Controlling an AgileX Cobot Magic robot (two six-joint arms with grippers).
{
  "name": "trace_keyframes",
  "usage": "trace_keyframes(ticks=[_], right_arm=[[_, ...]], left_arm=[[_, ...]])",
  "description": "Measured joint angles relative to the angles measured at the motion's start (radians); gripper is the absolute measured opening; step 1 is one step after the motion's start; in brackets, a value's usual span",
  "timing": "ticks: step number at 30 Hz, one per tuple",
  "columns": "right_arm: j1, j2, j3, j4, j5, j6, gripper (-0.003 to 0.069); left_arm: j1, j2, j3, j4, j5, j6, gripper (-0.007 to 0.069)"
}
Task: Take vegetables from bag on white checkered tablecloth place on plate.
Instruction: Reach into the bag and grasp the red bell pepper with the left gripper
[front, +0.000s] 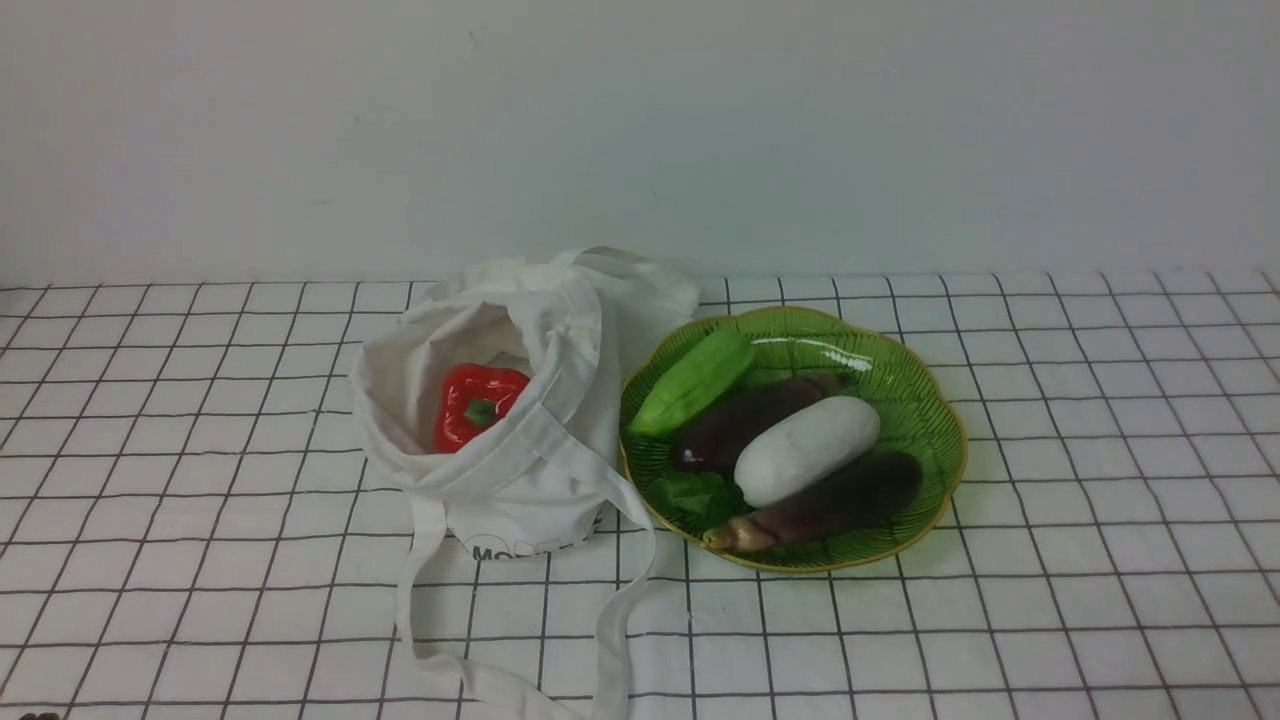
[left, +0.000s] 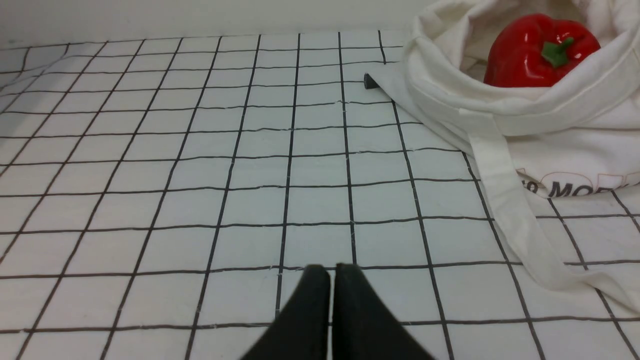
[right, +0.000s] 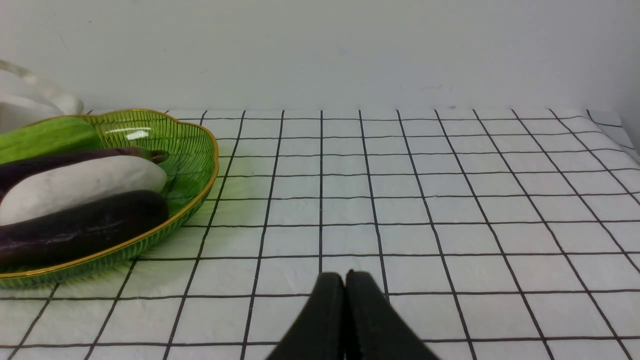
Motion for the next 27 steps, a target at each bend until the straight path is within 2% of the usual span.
trace_keyframes(ticks=[8,10,12,14,16,18,23,27], right_arm=[[0.0,0.0,0.0,0.0,0.0,0.0,-0.0018],[0.0,0.0,0.0,0.0,0.0,0.0,-0.0018],[0.0,0.0,0.0,0.0,0.0,0.0,-0.0018],[0.0,0.0,0.0,0.0,0.0,0.0,-0.0018],[0.0,0.0,0.0,0.0,0.0,0.0,-0.0018],[0.0,0.0,0.0,0.0,0.0,0.0,-0.0018],[0.0,0.0,0.0,0.0,0.0,0.0,-0.0018],[0.0,0.0,0.0,0.0,0.0,0.0,-0.0018]], left_arm=[[0.0,0.0,0.0,-0.002,0.0,0.0,-0.0008],[0.0,0.0,0.0,-0.036,-0.001,-0.018,-0.0008],[0.0,0.0,0.0,-0.109,-0.003,-0.058,-0.0008],[0.0,0.0,0.001,-0.315,-0.005,-0.182,-0.0008],[0.0,0.0,0.001,-0.493,-0.006,-0.255,-0.0008],[0.0,0.0,0.001,-0.62,-0.019,-0.292,-0.0008],[0.0,0.0,0.001,-0.714,-0.072,-0.258,-0.0008],[-0.001,0.0,-0.023,-0.877,-0.127,-0.209,-0.0008]])
